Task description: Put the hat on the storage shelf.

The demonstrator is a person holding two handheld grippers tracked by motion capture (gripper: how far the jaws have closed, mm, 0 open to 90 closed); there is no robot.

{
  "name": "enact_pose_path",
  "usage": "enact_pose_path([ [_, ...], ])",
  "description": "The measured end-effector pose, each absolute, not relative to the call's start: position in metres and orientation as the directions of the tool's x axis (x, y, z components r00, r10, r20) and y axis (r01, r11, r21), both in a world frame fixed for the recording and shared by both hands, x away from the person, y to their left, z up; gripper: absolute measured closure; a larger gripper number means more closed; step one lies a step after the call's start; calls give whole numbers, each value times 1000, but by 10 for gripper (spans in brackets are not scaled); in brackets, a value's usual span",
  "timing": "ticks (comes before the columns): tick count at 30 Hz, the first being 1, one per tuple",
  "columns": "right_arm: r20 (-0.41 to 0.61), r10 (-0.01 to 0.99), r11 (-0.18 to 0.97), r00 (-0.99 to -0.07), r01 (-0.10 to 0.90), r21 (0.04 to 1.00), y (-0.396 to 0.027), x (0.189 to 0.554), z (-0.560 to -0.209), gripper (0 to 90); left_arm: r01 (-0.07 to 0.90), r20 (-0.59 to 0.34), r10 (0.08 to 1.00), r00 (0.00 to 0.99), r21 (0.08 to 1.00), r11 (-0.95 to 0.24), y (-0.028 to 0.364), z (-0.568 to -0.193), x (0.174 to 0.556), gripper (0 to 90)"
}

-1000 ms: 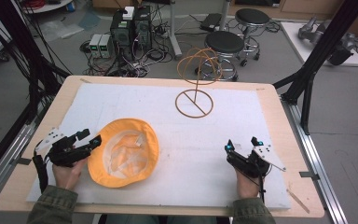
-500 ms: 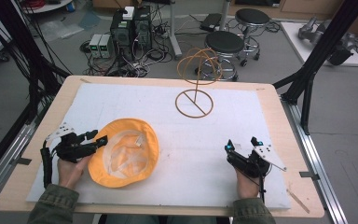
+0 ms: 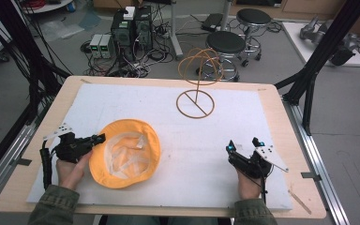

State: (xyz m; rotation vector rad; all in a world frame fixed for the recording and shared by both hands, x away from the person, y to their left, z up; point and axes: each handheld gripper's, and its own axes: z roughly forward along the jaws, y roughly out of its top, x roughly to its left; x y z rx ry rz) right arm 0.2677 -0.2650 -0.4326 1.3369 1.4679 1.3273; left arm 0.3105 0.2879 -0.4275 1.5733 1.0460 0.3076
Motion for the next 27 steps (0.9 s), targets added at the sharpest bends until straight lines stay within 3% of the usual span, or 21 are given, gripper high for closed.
enact_pose_path([
  [18, 118, 972, -76, -201, 207, 975, -265, 268, -432, 92, 249, -236, 737, 633, 964, 96, 279, -415, 292, 867],
  [27, 123, 970, -81, -210, 196, 977, -264, 266, -432, 92, 60, -135, 765, 630, 990, 125, 271, -397, 276, 867],
])
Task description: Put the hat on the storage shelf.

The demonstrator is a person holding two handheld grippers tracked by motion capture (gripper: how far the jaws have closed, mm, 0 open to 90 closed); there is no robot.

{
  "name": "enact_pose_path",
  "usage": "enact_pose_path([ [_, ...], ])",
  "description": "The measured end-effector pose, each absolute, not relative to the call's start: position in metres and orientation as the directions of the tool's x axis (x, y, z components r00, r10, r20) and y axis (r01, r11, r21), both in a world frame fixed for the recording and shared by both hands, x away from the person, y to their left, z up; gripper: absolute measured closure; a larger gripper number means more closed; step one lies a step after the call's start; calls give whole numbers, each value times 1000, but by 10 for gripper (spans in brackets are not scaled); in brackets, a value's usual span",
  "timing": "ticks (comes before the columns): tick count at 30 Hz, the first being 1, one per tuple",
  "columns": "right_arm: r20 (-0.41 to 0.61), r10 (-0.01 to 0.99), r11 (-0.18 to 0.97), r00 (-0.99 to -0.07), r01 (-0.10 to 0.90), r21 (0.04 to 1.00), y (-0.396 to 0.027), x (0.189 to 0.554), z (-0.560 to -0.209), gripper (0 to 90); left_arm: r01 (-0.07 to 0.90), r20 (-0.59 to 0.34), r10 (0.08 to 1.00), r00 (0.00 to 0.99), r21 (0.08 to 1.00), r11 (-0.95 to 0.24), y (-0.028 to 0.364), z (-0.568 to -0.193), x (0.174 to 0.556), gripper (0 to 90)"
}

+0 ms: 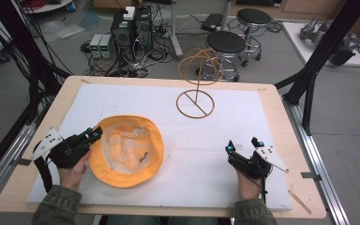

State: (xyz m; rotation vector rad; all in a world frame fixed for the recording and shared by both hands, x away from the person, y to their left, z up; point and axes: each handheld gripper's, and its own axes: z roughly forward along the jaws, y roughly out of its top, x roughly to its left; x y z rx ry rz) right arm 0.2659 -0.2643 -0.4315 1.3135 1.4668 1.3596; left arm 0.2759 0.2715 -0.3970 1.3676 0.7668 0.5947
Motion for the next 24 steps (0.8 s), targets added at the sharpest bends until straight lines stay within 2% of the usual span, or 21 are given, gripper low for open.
enact_pose_path([
  [1, 119, 970, -80, -211, 188, 979, -264, 266, -431, 92, 2, -94, 779, 619, 993, 118, 268, -392, 273, 867],
  [6, 129, 968, -93, -216, 171, 981, -265, 264, -430, 92, -88, -35, 807, 589, 990, 107, 260, -379, 276, 867],
  [13, 143, 965, -112, -220, 147, 983, -266, 263, -429, 91, -213, 22, 870, 492, 972, 96, 254, -350, 291, 867],
  [24, 162, 966, -135, -199, 143, 980, -268, 263, -428, 92, -280, 44, 907, 418, 956, 82, 248, -333, 303, 867],
])
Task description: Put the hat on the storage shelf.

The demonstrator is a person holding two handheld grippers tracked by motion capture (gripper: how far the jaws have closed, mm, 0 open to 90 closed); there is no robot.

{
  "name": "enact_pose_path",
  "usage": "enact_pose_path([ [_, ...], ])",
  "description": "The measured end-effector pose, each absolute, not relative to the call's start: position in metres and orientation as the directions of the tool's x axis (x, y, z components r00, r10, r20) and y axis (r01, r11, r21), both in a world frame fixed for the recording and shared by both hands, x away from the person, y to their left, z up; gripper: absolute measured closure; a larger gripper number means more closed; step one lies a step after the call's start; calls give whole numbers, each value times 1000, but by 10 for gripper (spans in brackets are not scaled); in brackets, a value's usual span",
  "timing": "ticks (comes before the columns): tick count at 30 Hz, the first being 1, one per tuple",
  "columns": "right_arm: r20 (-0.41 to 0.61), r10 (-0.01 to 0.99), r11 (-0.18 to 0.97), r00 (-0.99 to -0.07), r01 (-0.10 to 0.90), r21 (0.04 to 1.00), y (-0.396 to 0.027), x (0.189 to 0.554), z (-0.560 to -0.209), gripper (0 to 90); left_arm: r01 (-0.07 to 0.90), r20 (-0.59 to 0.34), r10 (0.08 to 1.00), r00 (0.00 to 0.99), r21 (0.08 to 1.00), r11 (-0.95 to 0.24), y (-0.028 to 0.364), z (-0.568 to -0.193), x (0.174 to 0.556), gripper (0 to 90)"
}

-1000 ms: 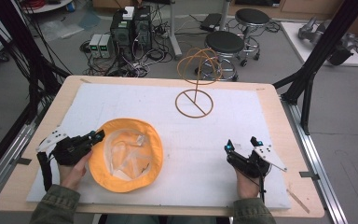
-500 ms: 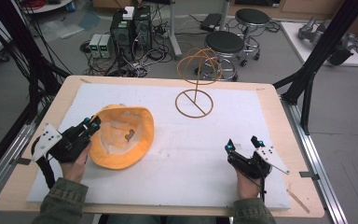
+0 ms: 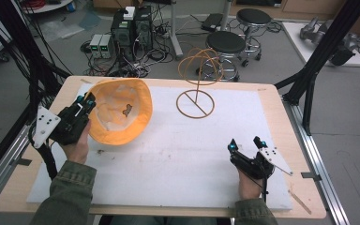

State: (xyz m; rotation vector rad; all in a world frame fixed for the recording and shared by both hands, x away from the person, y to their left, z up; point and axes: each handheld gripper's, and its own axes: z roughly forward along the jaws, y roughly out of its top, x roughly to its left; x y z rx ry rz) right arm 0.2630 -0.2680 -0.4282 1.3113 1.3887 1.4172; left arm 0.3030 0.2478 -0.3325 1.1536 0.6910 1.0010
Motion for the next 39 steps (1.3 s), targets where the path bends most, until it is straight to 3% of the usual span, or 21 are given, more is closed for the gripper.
enact_pose_path([
  [22, 150, 973, -133, -176, 103, 986, -268, 256, -426, 92, -360, 67, 937, 344, 931, 66, 224, -288, 350, 867],
  [39, 192, 963, -171, -187, 127, 977, -271, 261, -427, 92, -329, 88, 935, 344, 944, 32, 186, -271, 410, 866],
])
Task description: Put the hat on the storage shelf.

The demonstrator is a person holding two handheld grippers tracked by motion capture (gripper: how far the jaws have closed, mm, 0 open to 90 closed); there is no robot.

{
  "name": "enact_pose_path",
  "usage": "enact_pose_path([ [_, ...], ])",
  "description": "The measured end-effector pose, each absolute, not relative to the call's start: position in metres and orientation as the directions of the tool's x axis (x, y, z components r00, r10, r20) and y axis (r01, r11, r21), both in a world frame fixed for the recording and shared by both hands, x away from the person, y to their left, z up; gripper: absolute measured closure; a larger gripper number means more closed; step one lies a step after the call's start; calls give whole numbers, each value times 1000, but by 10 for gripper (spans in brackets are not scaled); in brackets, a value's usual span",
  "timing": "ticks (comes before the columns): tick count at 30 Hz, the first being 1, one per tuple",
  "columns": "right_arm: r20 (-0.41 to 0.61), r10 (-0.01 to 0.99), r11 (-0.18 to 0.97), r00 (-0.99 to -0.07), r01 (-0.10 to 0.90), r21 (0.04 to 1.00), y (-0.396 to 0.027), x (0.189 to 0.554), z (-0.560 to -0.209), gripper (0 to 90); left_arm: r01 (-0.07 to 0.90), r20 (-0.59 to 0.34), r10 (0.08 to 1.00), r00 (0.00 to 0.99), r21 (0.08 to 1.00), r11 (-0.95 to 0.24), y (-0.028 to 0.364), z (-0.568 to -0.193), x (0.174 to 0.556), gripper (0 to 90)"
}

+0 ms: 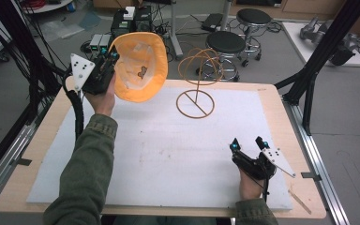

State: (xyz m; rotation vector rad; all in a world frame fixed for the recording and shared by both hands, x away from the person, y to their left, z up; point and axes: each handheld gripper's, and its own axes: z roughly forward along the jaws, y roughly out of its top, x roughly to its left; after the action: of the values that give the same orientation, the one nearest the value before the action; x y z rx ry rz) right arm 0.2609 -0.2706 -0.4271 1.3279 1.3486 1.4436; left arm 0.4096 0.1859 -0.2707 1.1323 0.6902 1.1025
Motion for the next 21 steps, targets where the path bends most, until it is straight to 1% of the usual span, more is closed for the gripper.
enact_pose_path([
  [4, 197, 965, -178, -173, 119, 977, -272, 259, -426, 92, -313, 86, 934, 347, 949, 29, 179, -267, 427, 867],
  [9, 177, 970, -162, -167, 102, 982, -272, 256, -425, 92, -318, 94, 935, 342, 948, 20, 169, -263, 443, 867],
  [12, 174, 972, -160, -160, 98, 982, -272, 254, -425, 92, -325, 86, 933, 351, 945, 35, 163, -264, 449, 866],
  [16, 158, 976, -147, -151, 83, 986, -273, 254, -425, 92, -325, 118, 927, 356, 946, 5, 152, -263, 459, 867],
  [21, 167, 976, -156, -141, 86, 984, -273, 253, -425, 93, -334, 147, 924, 353, 942, -22, 137, -253, 468, 867],
])
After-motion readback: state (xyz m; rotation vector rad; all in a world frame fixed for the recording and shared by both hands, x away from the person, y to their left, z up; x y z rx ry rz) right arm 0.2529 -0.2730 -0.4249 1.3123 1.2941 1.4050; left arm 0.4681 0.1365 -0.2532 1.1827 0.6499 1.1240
